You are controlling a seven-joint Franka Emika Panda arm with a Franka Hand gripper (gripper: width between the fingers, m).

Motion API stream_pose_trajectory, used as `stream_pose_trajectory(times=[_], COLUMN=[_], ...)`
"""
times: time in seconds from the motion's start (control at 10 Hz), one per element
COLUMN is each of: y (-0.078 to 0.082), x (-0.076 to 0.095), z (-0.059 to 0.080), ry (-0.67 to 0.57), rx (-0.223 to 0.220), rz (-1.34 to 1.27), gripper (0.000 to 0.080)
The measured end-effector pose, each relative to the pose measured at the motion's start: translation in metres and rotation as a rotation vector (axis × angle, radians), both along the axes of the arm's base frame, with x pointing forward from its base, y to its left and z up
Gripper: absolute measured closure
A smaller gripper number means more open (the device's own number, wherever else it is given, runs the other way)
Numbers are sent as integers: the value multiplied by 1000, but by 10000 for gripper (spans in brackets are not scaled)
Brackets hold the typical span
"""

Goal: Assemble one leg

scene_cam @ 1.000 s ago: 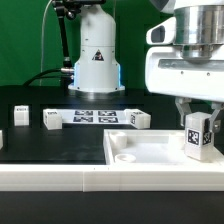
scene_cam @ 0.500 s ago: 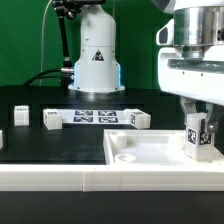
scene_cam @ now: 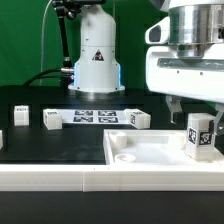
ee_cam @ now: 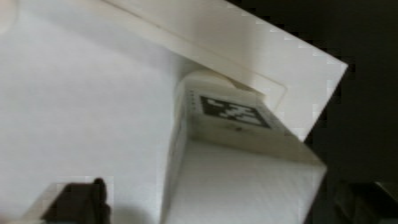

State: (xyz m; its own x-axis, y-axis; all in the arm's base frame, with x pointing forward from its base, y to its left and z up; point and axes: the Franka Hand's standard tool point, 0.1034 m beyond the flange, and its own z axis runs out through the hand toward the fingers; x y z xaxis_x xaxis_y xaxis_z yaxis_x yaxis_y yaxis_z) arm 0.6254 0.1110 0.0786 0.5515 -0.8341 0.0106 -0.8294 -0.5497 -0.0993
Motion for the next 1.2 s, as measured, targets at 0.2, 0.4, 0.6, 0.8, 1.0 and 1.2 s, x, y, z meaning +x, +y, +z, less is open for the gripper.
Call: stream_pose_trajectory(times=[0.2, 0.4, 0.6, 0.8, 1.0, 1.2], y=[2, 1, 3, 3, 3, 2], x=[0, 2, 1, 1, 1, 2], z=[0, -1, -2, -2, -2, -2], ry=[-4, -14, -19, -15, -19, -20], rx=[-23, -44, -70, -96, -117, -124], rz=[269, 495, 728, 898, 1007, 1058], gripper=[151, 151, 151, 151, 151, 242])
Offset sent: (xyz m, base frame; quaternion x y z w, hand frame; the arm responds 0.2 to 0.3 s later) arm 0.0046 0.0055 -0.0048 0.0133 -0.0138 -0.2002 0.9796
